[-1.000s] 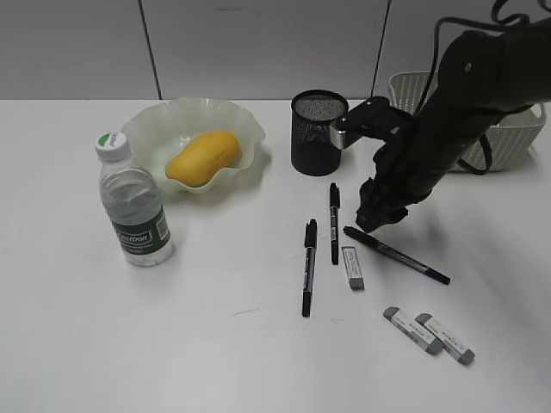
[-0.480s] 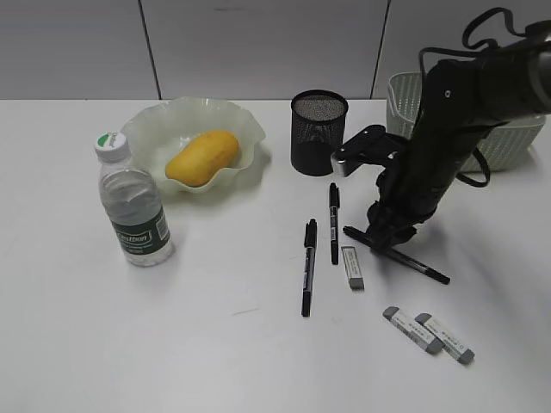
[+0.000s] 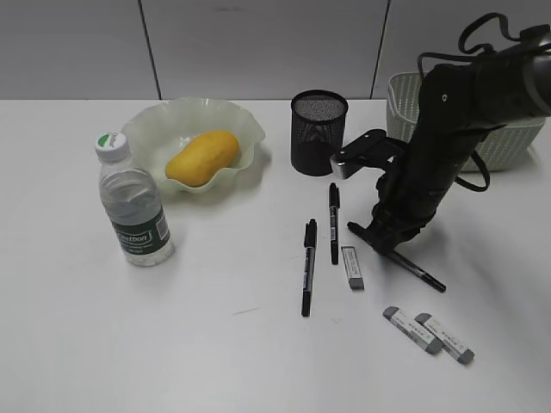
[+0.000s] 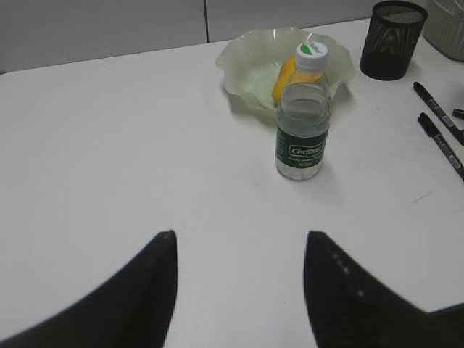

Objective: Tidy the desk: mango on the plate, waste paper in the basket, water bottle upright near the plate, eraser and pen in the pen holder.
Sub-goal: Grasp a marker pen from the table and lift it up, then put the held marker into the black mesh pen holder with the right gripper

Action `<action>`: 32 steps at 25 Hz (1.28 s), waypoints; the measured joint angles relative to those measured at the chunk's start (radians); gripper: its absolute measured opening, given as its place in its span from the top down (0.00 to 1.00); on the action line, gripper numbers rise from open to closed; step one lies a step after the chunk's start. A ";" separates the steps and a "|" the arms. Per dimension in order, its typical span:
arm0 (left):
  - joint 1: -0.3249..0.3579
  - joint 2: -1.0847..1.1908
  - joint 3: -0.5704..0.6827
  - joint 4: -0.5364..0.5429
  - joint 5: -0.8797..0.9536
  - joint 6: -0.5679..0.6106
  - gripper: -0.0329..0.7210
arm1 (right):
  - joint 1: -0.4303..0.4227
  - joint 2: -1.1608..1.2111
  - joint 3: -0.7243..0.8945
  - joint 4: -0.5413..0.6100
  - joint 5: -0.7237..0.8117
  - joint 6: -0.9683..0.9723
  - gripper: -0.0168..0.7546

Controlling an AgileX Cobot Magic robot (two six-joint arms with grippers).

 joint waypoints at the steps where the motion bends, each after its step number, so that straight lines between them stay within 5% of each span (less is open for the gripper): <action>1: 0.000 0.000 0.000 0.000 0.000 0.000 0.40 | 0.000 -0.003 0.000 0.000 0.007 0.007 0.89; 7: 0.000 0.000 0.000 0.000 0.000 0.000 0.40 | 0.000 -0.177 0.045 0.041 -0.046 0.022 0.89; 9: 0.000 0.000 0.000 0.000 0.000 0.000 0.40 | 0.000 -0.276 0.104 0.092 -0.216 0.022 0.89; 14: 0.000 0.000 0.000 0.000 0.000 0.000 0.40 | 0.000 -0.355 0.208 0.177 -0.944 0.086 0.89; 18: 0.000 0.000 0.000 0.000 0.000 0.000 0.40 | 0.000 -0.246 0.133 -0.058 -1.239 0.418 0.89; 23: 0.000 0.000 0.000 0.000 0.000 0.000 0.40 | 0.000 -0.036 0.010 -0.308 -1.426 0.591 0.89; 32: 0.000 0.000 0.000 0.000 0.000 0.000 0.41 | 0.000 0.117 -0.009 -0.315 -1.446 0.608 0.84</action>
